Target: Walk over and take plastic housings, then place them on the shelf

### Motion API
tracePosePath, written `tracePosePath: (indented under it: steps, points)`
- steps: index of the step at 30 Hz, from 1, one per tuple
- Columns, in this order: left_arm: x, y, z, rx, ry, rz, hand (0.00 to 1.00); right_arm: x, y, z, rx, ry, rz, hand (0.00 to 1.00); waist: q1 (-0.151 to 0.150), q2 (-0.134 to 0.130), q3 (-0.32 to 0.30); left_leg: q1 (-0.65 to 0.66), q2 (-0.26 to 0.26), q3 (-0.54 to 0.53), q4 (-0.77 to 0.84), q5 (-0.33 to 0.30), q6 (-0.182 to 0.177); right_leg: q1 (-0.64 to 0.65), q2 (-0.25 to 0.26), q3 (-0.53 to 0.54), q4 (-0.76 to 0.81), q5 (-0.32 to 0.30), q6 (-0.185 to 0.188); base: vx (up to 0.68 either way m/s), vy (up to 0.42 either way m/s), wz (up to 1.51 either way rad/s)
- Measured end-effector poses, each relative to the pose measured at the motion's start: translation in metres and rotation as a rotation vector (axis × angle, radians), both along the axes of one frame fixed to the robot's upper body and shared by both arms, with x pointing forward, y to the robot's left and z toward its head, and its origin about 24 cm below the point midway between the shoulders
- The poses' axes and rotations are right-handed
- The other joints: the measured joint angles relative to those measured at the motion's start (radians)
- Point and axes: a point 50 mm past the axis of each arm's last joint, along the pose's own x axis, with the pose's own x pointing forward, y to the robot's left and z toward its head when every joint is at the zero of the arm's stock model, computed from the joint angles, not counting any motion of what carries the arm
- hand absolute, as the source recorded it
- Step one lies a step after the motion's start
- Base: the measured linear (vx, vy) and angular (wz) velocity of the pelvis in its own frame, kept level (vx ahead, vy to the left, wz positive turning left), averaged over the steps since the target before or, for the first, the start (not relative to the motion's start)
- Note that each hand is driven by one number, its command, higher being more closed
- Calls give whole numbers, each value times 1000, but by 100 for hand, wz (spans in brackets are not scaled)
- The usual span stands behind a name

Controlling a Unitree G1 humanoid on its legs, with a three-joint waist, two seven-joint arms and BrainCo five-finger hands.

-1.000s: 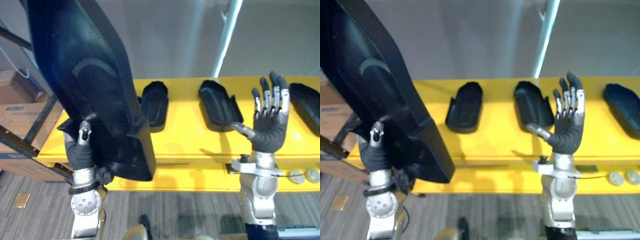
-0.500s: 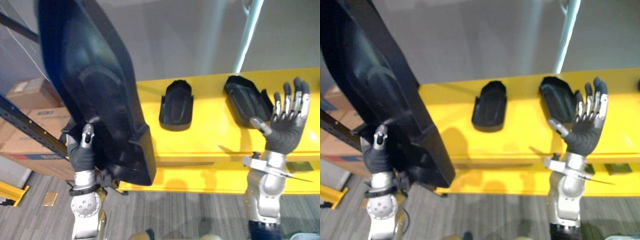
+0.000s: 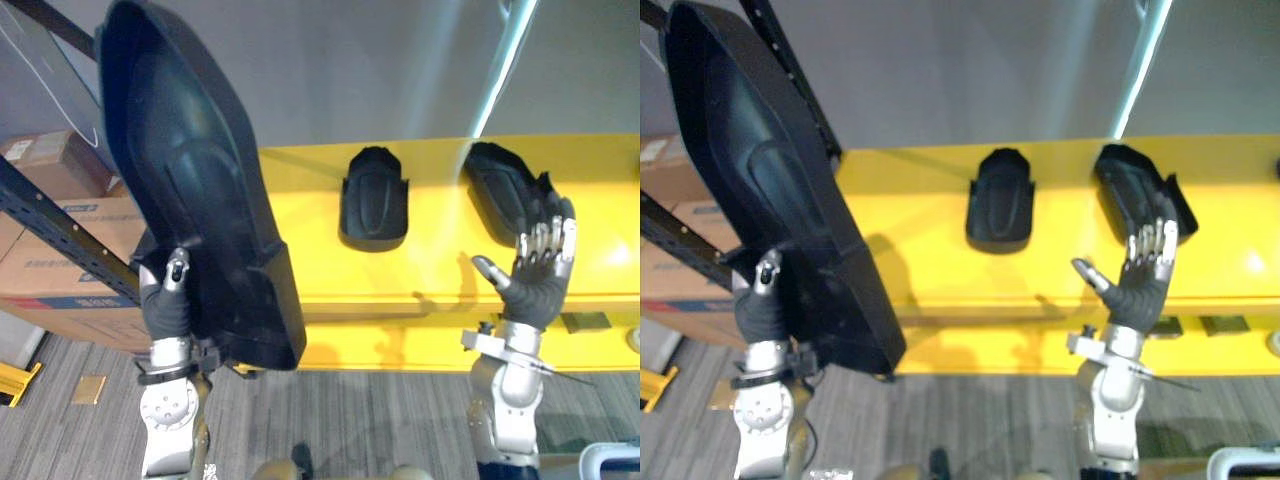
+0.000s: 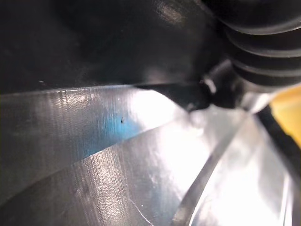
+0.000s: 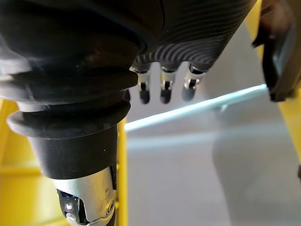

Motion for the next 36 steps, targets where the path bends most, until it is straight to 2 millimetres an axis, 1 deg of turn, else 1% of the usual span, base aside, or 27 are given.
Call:
tracePosePath:
  steps: [3, 5, 6, 7, 8, 11, 13, 14, 16, 17, 18, 19, 20, 21, 22, 23, 24, 25, 26, 28, 29, 30, 31, 32, 33, 35, 36]
  points:
    - [-3, 10, 0, 2, -1, 68, 100, -2, -7, 3, -23, -22, -23, 0, -4, 2, 0, 8, 24, 3, -8, 4, -3, -14, 18, 32, 5, -8, -6, -29, -71, -28]
    - [-4, 14, 0, 9, -5, 110, 100, -6, -18, 7, -35, -39, -83, 0, -17, 1, 0, 11, 20, 0, -31, 28, -5, -45, 13, 47, 39, -22, -9, -41, -44, -18]
    - [-4, 14, 1, 13, -6, 122, 100, -7, -20, 8, -39, -40, -101, 0, -23, 1, 0, 18, 15, 0, -43, 36, -6, -52, 9, 52, 48, -25, -10, -46, -33, -17]
    - [-3, 15, 1, 12, -9, 136, 100, -8, -24, 9, -47, -42, -133, 0, -29, 3, -1, 40, 6, 2, -91, 55, -16, -66, 3, 65, 63, -27, -5, -49, -16, -21]
    - [-2, 15, 3, 8, -13, 148, 100, -10, -30, 9, -36, -41, -179, 0, -34, 13, -7, 71, -3, 5, -161, 80, -30, -78, -1, 69, 69, -26, -2, -42, -6, -17]
    - [2, 15, 4, 18, -7, 162, 100, -16, -45, 4, -4, -12, -296, 0, -58, 40, -21, 117, -8, 6, -279, 102, -50, -82, 5, 68, 63, -17, 13, 11, 36, -1]
    - [6, 22, 4, 23, 20, 193, 100, -27, -57, -14, 65, 68, -409, 0, -63, 39, -22, 147, -17, 14, -324, 118, -49, -63, 4, 71, 42, 2, 27, 24, 78, -11]
    - [6, 33, 2, 43, 56, 233, 100, -35, -59, -31, 113, 134, -464, 0, -69, 38, -23, 156, -21, 31, -339, 122, -47, -59, 3, 80, 25, 14, 31, 12, 75, -16]
    - [7, 45, 0, 74, 109, 270, 100, -43, -57, -47, 143, 205, -518, 0, -75, 38, -23, 156, -24, 48, -340, 121, -46, -56, 1, 93, 4, 30, 35, 3, 92, -23]
    - [8, 54, -3, 89, 159, 297, 100, -50, -53, -61, 126, 287, -561, 0, -80, 37, -23, 158, -26, 68, -340, 114, -40, -49, -1, 97, -16, 43, 40, -2, 85, -21]
    - [8, 55, -3, 92, 169, 299, 100, -52, -53, -65, 124, 309, -566, 0, -81, 37, -23, 158, -26, 72, -341, 109, -38, -46, -2, 97, -20, 46, 41, -24, 86, -17]
    - [11, 58, -7, 97, 213, 305, 100, -58, -53, -80, 118, 392, -593, 0, -82, 35, -27, 160, -22, 107, -345, 85, -35, -36, -5, 97, -37, 57, 41, -16, 95, -2]
    - [14, 60, -12, 85, 260, 311, 100, -66, -57, -97, 125, 492, -625, 0, -85, 32, -39, 169, -8, 193, -345, 80, -39, -27, -8, 93, -52, 67, 46, -1, 97, -2]
    - [15, 62, -15, 75, 284, 313, 100, -70, -59, -107, 132, 545, -642, 0, -85, 31, -44, 176, -2, 228, -345, 81, -39, -27, -8, 93, -53, 73, 46, 40, 95, -4]
    - [19, 64, -20, 58, 332, 322, 100, -81, -63, -126, 149, 657, -676, 0, -81, 28, -51, 178, 3, 253, -343, 83, -40, -27, -7, 92, -53, 82, 42, 44, 77, -8]
    - [20, 69, -26, 48, 384, 337, 100, -90, -66, -143, 172, 752, -695, 0, -80, 25, -59, 176, 4, 254, -334, 82, -38, -25, -7, 89, -53, 87, 39, 37, 70, -5]
    - [21, 72, -28, 46, 408, 344, 100, -95, -67, -151, 180, 796, -700, 0, -81, 23, -63, 177, 4, 253, -336, 81, -38, -23, -7, 87, -53, 89, 39, 36, 57, 5]
    - [24, 78, -31, 34, 444, 352, 100, -107, -68, -165, 208, 875, -713, 0, -83, 18, -67, 181, 6, 253, -335, 77, -37, -16, -7, 78, -55, 95, 43, 43, 44, 9]
    - [28, 83, -31, 23, 466, 361, 100, -118, -69, -178, 234, 956, -714, 0, -83, 16, -69, 187, 9, 257, -336, 70, -43, -6, -6, 62, -59, 102, 41, 40, 40, 8]
    - [37, 89, -29, 28, 491, 365, 100, -133, -67, -195, 282, 1063, -705, 0, -81, 16, -73, 195, 18, 298, -332, 65, -48, 4, -6, 59, -61, 108, 39, 30, 39, 7]
    - [40, 91, -29, 19, 503, 355, 100, -137, -66, -200, 295, 1104, -694, 0, -82, 17, -77, 195, 22, 309, -332, 62, -52, 2, -5, 60, -61, 111, 36, 28, 41, 3]
    - [47, 94, -30, 6, 530, 342, 100, -147, -63, -211, 326, 1179, -674, 0, -82, 20, -87, 194, 29, 344, -331, 60, -55, -6, -3, 63, -61, 116, 33, 32, 24, -5]
    - [55, 98, -32, 0, 562, 339, 100, -152, -59, -219, 358, 1234, -646, 0, -81, 21, -95, 192, 30, 357, -331, 61, -56, -12, -3, 66, -61, 116, 32, 33, 16, -8]
    - [58, 100, -33, -2, 582, 341, 100, -154, -57, -223, 368, 1258, -630, 0, -81, 22, -95, 192, 29, 360, -331, 61, -57, -14, -4, 67, -61, 116, 32, 34, -3, -7]
    - [66, 104, -37, -17, 630, 339, 100, -158, -53, -231, 390, 1310, -584, 0, -83, 26, -95, 190, 28, 361, -330, 68, -62, -17, -3, 69, -61, 116, 32, 21, -12, -5]
    - [71, 107, -40, -25, 666, 337, 100, -162, -51, -236, 399, 1341, -545, 0, -84, 27, -95, 184, 28, 364, -329, 70, -62, -26, -2, 73, -61, 116, 32, 30, -16, -3]
    - [77, 110, -42, -35, 697, 333, 100, -164, -49, -240, 415, 1372, -495, 0, -85, 29, -95, 171, 27, 366, -322, 77, -63, -40, -2, 81, -62, 116, 32, 63, -23, -7]
